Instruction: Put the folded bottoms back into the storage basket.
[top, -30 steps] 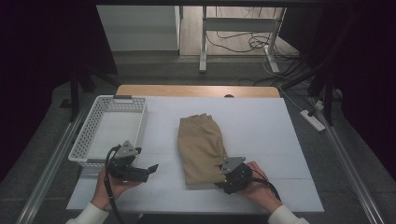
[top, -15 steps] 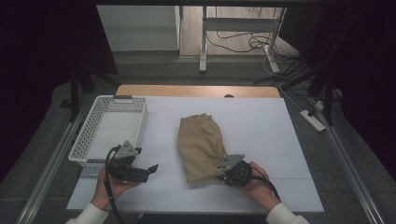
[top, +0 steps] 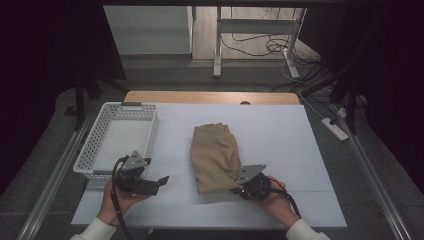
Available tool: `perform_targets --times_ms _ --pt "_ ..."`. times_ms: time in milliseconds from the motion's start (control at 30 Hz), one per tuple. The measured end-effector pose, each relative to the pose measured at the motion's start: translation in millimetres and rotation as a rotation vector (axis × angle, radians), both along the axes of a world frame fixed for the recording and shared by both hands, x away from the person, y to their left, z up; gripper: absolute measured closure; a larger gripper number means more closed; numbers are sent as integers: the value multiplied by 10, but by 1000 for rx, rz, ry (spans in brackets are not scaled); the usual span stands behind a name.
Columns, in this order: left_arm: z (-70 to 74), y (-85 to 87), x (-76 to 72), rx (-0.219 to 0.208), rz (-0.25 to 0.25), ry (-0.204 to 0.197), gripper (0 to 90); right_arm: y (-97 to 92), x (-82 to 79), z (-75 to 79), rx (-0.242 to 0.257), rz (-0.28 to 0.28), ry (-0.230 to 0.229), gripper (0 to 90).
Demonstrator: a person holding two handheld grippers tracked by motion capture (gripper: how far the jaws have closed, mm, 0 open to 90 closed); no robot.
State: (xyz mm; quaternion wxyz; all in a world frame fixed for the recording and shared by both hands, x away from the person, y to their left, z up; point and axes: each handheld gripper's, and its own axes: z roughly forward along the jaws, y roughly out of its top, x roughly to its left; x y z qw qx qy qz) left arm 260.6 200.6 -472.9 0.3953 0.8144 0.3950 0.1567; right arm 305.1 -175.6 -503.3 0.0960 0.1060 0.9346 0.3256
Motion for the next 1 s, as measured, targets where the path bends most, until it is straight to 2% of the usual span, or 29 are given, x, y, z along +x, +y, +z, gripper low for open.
perform_targets --times_ms 200,467,733,1000 --pt "-1 8 0 -2 4 1 106 -6 -93 53 36 20 33 778" --pt "2 8 -1 -3 5 0 107 -28 -282 83 39 61 36 779" --pt "-5 -9 2 -5 4 -2 108 -36 -311 67 48 66 49 779" --pt "-32 -114 50 -11 -14 4 112 -38 -303 53 46 67 53 779"
